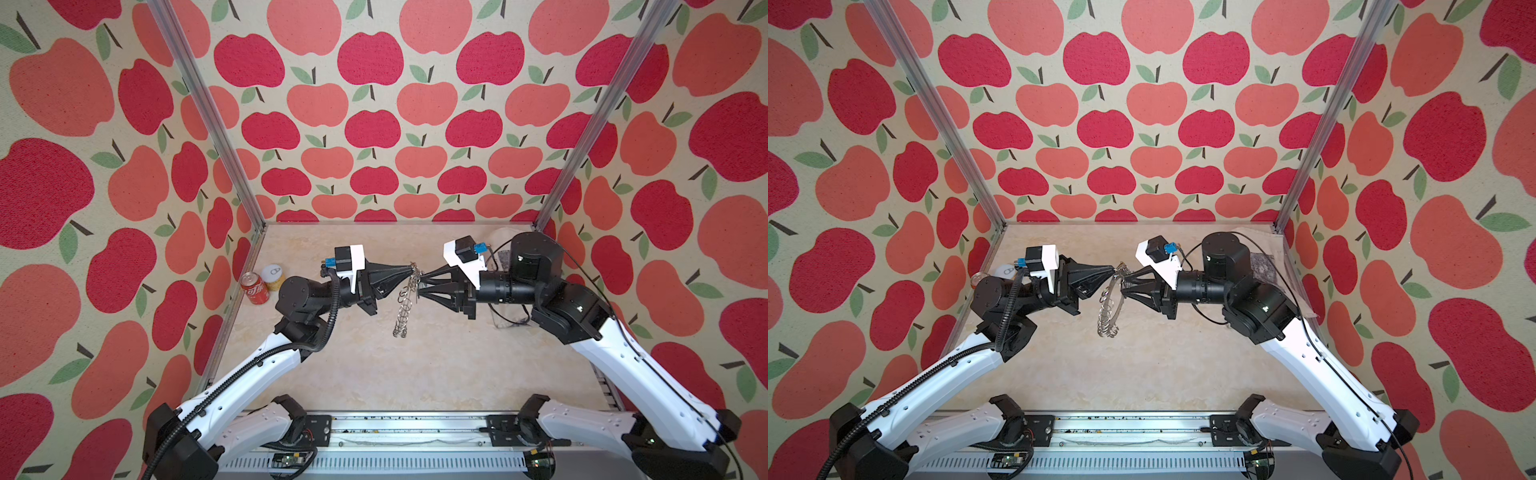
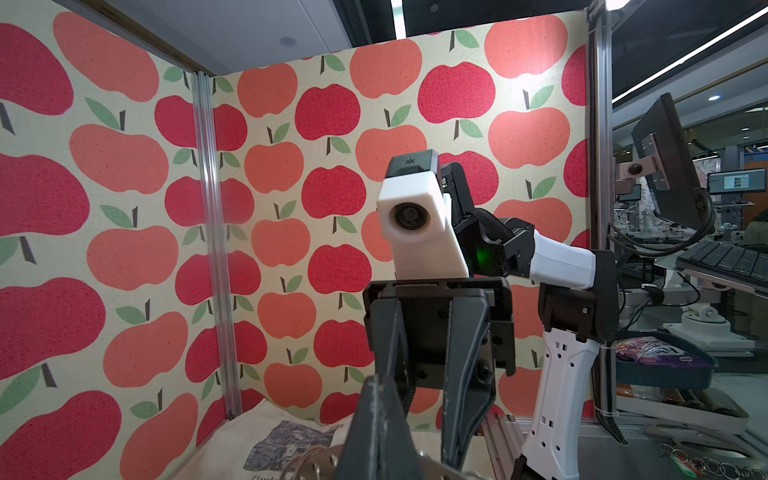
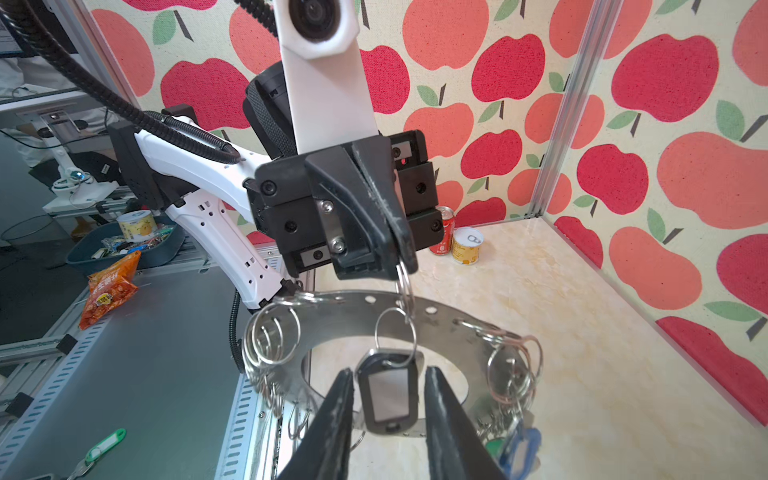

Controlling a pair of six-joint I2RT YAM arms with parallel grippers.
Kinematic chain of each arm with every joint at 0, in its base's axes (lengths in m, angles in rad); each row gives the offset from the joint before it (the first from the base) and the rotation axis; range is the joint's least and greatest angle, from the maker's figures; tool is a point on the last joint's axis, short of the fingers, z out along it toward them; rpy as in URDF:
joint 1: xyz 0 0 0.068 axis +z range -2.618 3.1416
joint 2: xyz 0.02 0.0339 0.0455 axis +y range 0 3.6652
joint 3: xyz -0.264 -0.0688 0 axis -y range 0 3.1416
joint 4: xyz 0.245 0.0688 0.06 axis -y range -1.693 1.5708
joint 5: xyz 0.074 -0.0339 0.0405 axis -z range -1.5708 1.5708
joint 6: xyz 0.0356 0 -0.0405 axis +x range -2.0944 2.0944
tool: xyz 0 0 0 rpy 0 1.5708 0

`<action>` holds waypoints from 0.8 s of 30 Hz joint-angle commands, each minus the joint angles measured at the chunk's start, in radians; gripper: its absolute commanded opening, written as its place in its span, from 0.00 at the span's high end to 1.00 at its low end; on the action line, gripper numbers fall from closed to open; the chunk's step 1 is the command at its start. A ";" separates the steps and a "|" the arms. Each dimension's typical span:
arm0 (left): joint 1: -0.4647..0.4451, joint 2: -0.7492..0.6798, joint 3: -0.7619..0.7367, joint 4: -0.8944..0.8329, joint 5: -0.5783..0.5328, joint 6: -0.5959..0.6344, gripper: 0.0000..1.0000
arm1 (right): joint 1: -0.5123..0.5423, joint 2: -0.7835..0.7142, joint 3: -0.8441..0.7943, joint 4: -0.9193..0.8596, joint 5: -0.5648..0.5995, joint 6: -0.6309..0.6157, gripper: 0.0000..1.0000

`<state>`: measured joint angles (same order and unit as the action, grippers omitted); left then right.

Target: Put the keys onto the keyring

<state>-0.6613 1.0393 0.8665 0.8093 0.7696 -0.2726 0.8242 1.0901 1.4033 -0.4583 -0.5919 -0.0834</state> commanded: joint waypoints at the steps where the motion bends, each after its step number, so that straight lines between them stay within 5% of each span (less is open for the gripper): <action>1: 0.004 -0.009 -0.005 0.078 -0.001 -0.019 1.00 | 0.001 -0.042 0.014 0.018 0.035 -0.026 0.68; 24: 0.004 -0.007 0.002 0.087 0.035 -0.034 1.00 | 0.001 0.027 0.000 0.174 -0.027 0.020 0.80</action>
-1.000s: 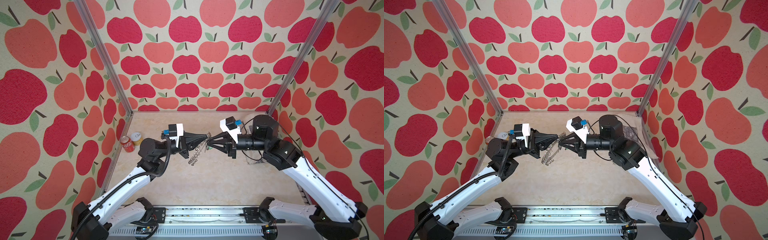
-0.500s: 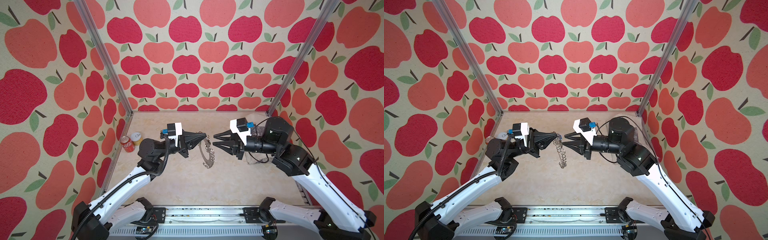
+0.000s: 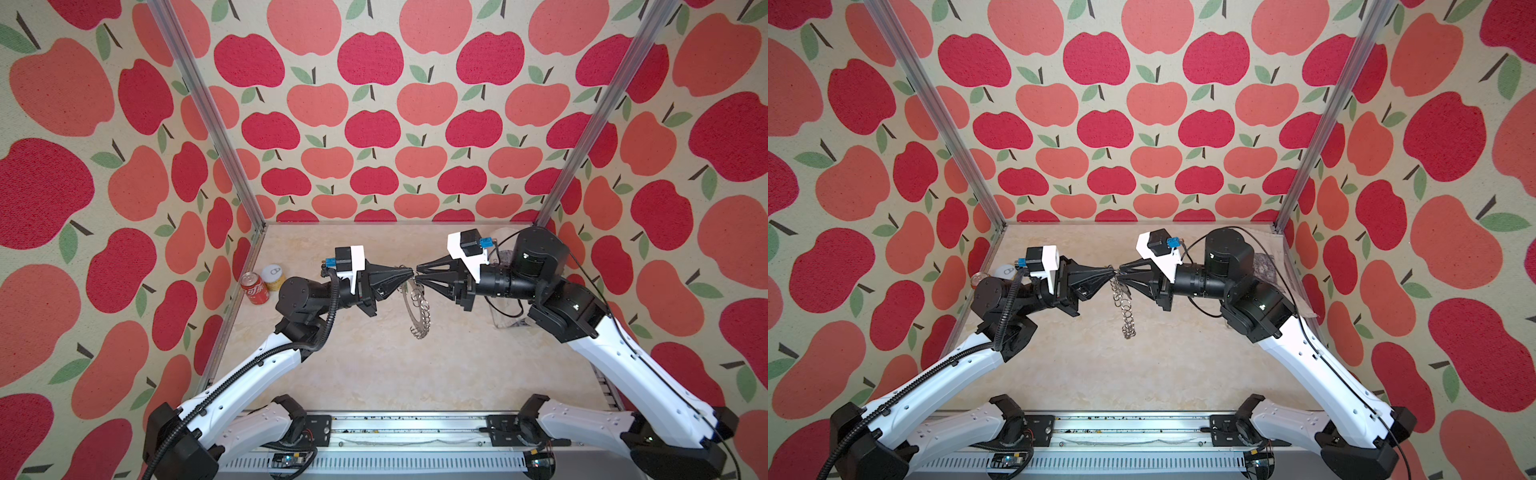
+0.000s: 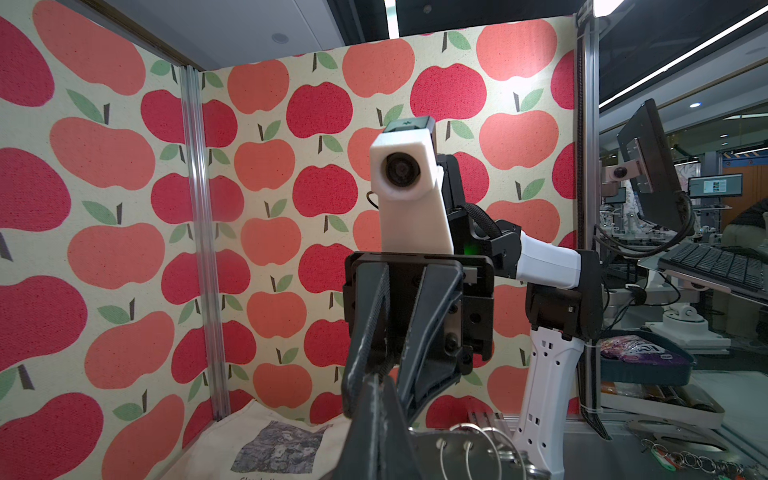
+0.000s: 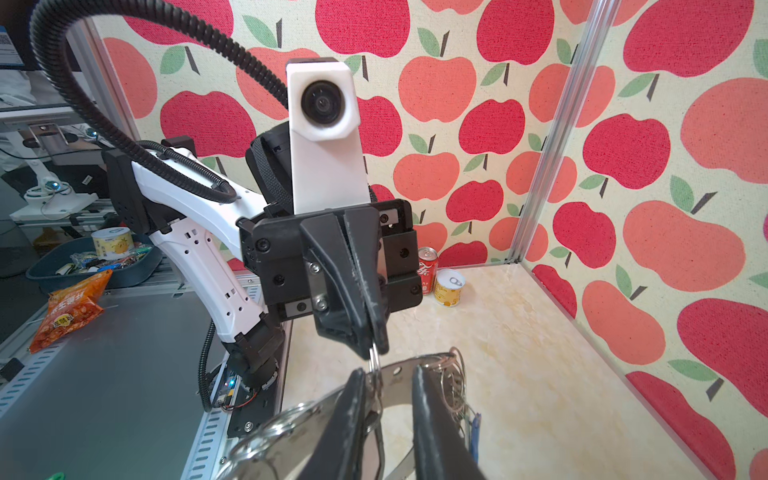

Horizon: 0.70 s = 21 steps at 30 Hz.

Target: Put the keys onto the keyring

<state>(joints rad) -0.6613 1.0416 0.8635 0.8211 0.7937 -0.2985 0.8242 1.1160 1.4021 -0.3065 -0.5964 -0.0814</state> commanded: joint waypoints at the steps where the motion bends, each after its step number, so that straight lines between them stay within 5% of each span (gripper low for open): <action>1: 0.004 -0.011 0.003 0.076 0.010 -0.009 1.00 | 0.002 0.002 0.002 0.020 -0.025 0.021 0.81; 10: 0.005 -0.009 0.005 0.079 0.008 -0.009 1.00 | 0.002 0.011 0.003 0.011 -0.047 0.028 1.00; 16: 0.010 -0.028 0.037 -0.096 0.015 0.003 1.00 | 0.000 0.020 0.061 -0.135 -0.010 -0.055 1.00; 21: 0.015 -0.071 0.158 -0.540 0.042 0.121 0.64 | -0.003 0.053 0.179 -0.376 0.026 -0.152 1.00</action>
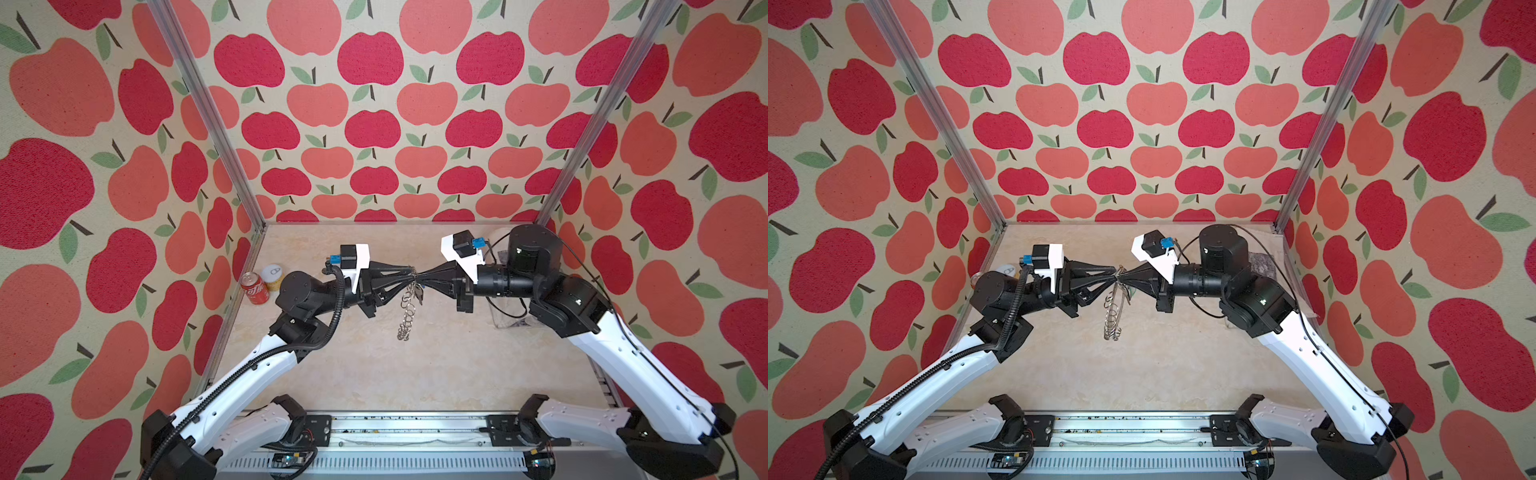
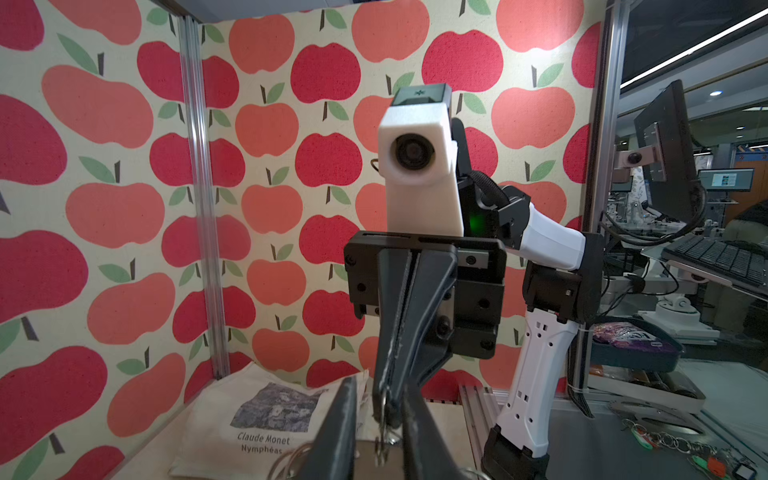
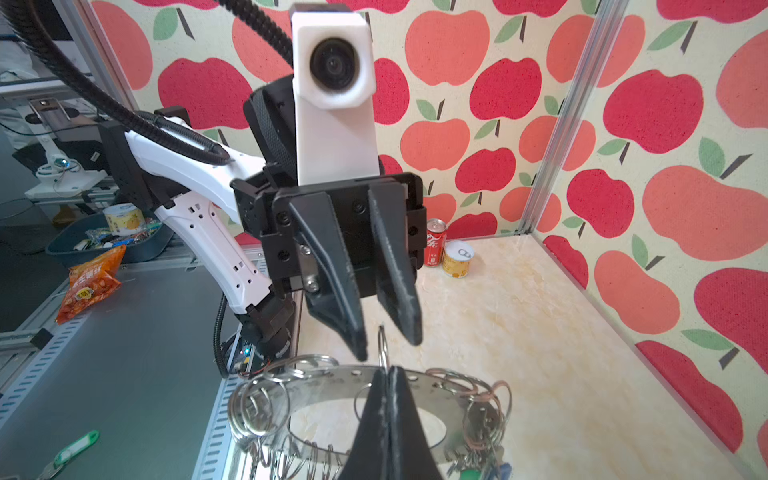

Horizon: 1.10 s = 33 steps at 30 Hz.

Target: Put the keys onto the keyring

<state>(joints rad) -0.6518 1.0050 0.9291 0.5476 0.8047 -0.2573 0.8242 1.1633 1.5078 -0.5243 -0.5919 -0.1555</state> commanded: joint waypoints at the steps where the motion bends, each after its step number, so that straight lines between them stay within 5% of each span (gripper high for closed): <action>1: 0.005 -0.032 0.131 -0.364 0.040 0.110 0.59 | -0.003 0.015 0.093 -0.196 0.030 -0.092 1.00; 7: -0.002 0.020 0.325 -0.768 0.045 0.243 0.46 | 0.000 0.060 0.196 -0.350 0.088 -0.145 1.00; 14: -0.044 0.078 0.417 -0.953 0.016 0.319 0.36 | 0.014 0.085 0.237 -0.393 0.141 -0.169 1.00; 33: -0.086 0.111 0.422 -0.927 -0.078 0.372 0.66 | 0.046 0.101 0.249 -0.395 0.151 -0.179 1.00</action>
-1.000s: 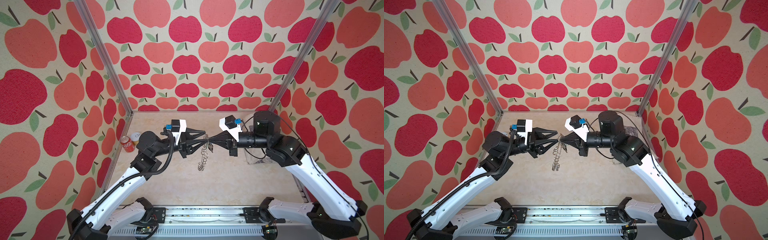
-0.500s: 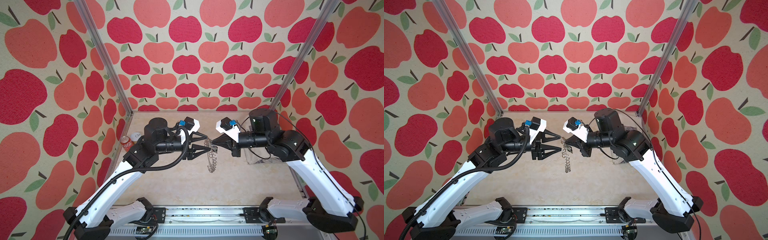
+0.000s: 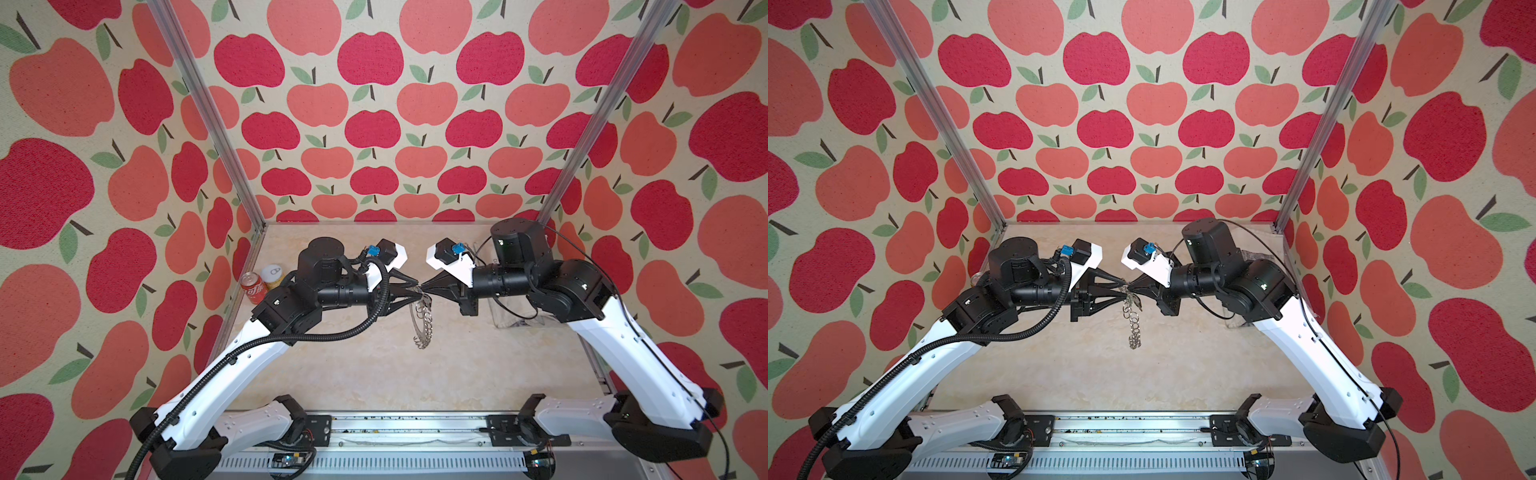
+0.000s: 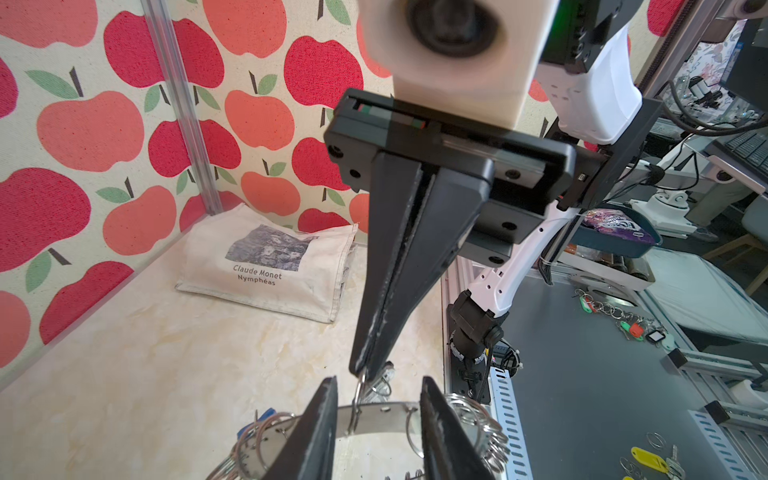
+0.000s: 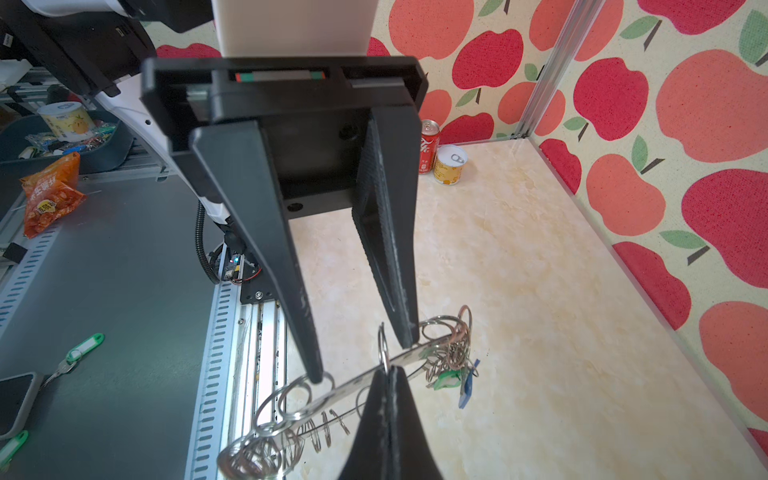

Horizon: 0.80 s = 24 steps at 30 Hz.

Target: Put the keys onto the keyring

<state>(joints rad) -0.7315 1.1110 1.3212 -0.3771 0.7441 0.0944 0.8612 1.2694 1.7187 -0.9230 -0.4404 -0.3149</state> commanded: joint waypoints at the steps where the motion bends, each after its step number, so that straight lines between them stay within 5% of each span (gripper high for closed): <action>1: -0.007 0.006 0.030 0.001 -0.020 0.021 0.68 | 0.008 -0.006 0.037 0.004 -0.001 -0.019 1.00; 24: -0.017 -0.008 0.001 0.055 0.008 0.011 1.00 | 0.012 -0.010 0.031 0.012 -0.002 -0.014 1.00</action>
<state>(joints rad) -0.7357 1.1168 1.3212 -0.3553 0.7315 0.1040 0.8642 1.2678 1.7187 -0.9348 -0.4282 -0.3183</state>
